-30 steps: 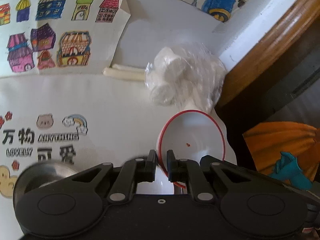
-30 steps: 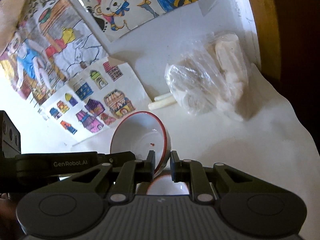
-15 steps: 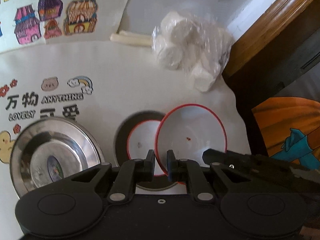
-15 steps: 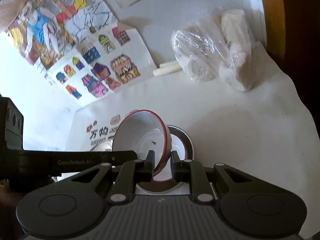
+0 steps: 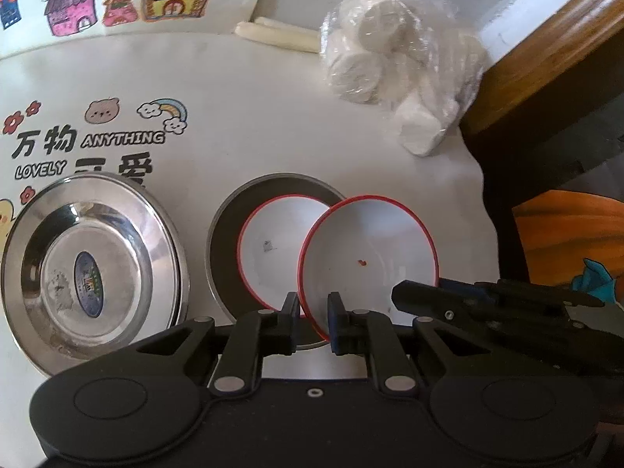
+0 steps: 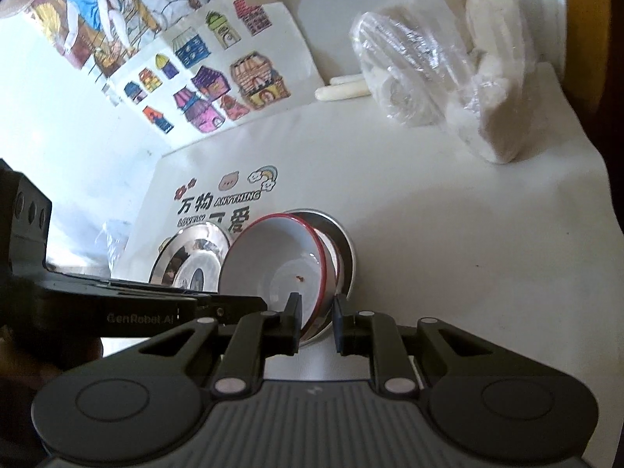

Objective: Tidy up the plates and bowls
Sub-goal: 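Lift the second white bowl with both tools toward the nested bowls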

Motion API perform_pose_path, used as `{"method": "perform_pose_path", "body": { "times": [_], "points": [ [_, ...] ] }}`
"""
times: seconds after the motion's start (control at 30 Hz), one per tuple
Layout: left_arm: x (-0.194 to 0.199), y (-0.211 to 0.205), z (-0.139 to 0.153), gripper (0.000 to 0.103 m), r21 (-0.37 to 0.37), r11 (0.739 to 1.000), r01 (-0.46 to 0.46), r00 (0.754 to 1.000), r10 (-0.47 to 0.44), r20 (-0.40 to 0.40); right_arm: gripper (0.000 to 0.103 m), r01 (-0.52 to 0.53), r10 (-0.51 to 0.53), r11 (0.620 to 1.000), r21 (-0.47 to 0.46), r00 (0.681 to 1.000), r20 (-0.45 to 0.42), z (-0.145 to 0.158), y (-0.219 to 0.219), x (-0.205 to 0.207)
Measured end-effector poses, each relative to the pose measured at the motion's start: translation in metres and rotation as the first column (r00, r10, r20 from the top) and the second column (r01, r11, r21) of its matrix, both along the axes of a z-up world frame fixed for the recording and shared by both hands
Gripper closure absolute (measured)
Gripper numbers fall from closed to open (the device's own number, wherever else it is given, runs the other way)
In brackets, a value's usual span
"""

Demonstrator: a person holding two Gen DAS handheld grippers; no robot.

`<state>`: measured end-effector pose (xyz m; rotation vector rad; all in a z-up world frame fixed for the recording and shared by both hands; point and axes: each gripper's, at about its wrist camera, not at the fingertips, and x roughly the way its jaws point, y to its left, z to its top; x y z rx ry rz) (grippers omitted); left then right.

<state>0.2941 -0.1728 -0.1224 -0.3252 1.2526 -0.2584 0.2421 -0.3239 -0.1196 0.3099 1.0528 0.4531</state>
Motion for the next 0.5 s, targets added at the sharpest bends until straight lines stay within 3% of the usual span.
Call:
{"method": "perform_pose_path", "body": {
  "times": [0.5],
  "points": [
    [0.009,0.006,-0.016,0.086,0.028,0.998,-0.053,0.997,0.055,-0.061,0.084,-0.070,0.069,0.997,-0.018,0.997,-0.040,-0.014,0.010,0.027]
  ]
}}
